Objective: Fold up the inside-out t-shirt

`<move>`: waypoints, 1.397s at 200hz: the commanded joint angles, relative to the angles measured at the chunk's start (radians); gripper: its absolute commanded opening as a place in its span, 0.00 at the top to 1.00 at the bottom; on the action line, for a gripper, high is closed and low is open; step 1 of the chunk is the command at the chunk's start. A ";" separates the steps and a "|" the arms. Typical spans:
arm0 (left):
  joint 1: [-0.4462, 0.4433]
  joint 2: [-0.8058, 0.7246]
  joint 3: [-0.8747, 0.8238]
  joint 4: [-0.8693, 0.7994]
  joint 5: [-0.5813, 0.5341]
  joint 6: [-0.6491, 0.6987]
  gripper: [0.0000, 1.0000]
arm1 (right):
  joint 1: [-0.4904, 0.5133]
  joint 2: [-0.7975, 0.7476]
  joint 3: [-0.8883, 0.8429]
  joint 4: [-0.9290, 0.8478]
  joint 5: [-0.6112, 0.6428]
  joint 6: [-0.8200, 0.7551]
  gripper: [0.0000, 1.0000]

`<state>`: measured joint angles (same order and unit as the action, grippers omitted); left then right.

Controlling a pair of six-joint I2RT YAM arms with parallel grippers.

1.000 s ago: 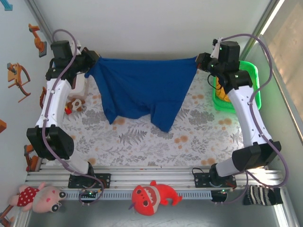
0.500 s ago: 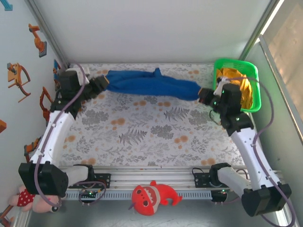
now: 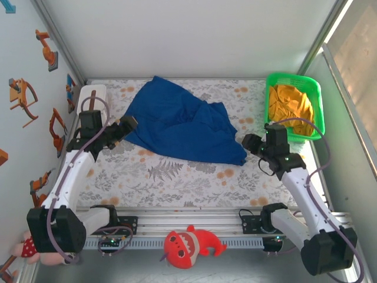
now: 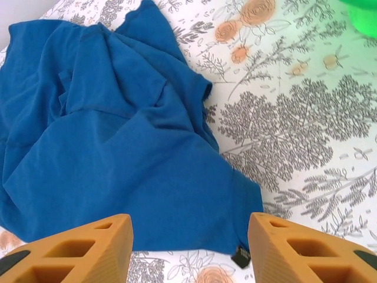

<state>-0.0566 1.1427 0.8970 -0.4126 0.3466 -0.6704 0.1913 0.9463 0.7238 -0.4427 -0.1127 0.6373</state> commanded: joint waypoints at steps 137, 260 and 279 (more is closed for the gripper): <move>0.075 0.866 0.681 -0.174 -0.022 0.269 0.25 | 0.005 0.287 0.087 0.077 -0.039 -0.066 0.46; 0.000 1.097 0.837 -0.232 -0.072 0.330 0.44 | 0.011 0.273 0.145 0.051 -0.089 -0.051 0.47; 0.001 1.099 0.844 -0.233 -0.068 0.333 0.74 | 0.014 0.270 0.156 0.049 -0.095 -0.051 0.47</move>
<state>-0.0605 2.2250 1.7115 -0.6098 0.2829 -0.3595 0.1944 1.2446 0.8368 -0.3809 -0.1940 0.5755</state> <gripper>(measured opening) 0.432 0.528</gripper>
